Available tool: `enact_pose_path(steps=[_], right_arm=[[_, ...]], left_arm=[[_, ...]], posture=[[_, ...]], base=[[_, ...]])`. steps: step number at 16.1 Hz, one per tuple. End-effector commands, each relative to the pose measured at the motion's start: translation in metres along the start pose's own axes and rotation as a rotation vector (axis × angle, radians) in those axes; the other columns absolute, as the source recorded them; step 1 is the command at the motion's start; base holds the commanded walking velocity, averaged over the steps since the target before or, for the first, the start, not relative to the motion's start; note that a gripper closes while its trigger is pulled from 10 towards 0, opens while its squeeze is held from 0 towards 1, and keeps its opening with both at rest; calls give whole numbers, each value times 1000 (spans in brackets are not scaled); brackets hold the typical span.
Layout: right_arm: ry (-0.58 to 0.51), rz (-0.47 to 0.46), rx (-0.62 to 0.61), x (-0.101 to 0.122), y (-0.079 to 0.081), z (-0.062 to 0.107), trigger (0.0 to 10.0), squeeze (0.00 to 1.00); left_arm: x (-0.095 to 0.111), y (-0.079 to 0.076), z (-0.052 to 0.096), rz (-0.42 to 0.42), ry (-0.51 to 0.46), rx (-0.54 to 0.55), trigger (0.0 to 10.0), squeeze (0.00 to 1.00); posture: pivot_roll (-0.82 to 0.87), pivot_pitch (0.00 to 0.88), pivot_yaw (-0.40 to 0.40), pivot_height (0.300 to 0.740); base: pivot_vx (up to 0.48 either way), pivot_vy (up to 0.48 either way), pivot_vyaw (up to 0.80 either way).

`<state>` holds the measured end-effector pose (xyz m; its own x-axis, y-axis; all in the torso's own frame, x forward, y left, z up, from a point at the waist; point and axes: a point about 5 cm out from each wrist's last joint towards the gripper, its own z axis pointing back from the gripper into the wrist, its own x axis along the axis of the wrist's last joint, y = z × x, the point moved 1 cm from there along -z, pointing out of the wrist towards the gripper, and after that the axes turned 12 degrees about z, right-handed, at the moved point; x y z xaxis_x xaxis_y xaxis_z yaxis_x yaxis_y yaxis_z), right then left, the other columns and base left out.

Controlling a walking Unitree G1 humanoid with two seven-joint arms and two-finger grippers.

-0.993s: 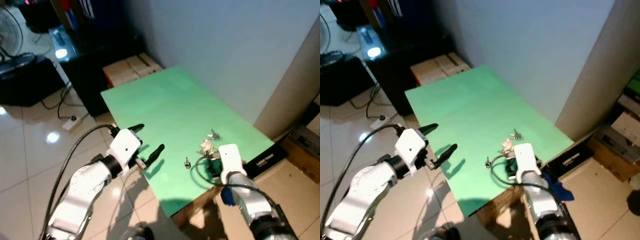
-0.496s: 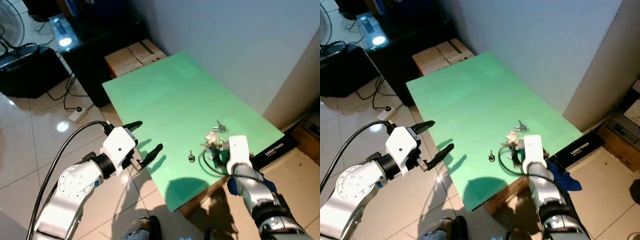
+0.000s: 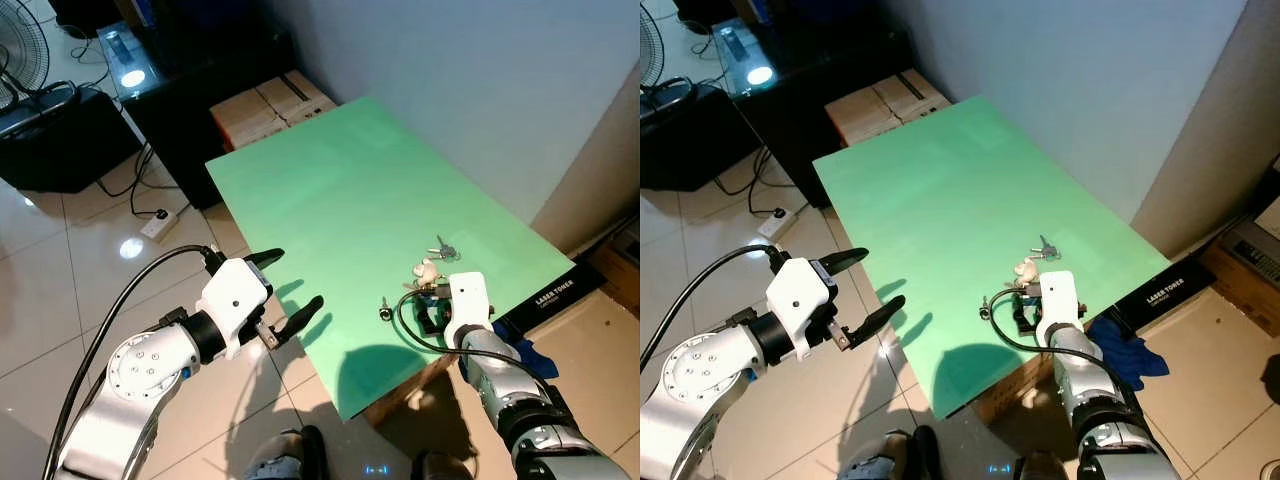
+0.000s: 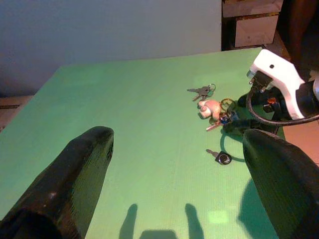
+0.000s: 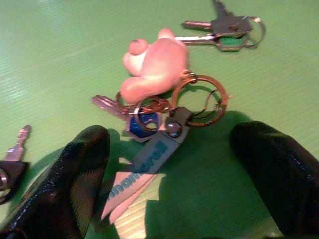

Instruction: Hang keys on a hook

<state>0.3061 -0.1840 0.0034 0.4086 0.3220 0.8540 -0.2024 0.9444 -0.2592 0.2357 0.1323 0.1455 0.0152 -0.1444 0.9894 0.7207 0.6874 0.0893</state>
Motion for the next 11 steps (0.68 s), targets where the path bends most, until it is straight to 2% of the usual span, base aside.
enact_pose_path(steps=[1, 2, 11], right_arm=[[39, -34, 37, -8, 8, 0, 2902, 0], [49, -48, 41, -9, 9, 0, 0, 0], [102, -91, 50, -16, 7, 1, 0, 0]], left_arm=[[2, -1, 3, -9, 8, -8, 10000, 192], [3, -1, 3, -10, 8, -10, 10000, 192], [2, 0, 1, -14, 23, -26, 10000, 196]], posture=[[137, 210, 164, 740], [137, 210, 164, 740], [140, 212, 176, 740]], base=[[0, 0, 0], [0, 0, 0], [0, 0, 0]])
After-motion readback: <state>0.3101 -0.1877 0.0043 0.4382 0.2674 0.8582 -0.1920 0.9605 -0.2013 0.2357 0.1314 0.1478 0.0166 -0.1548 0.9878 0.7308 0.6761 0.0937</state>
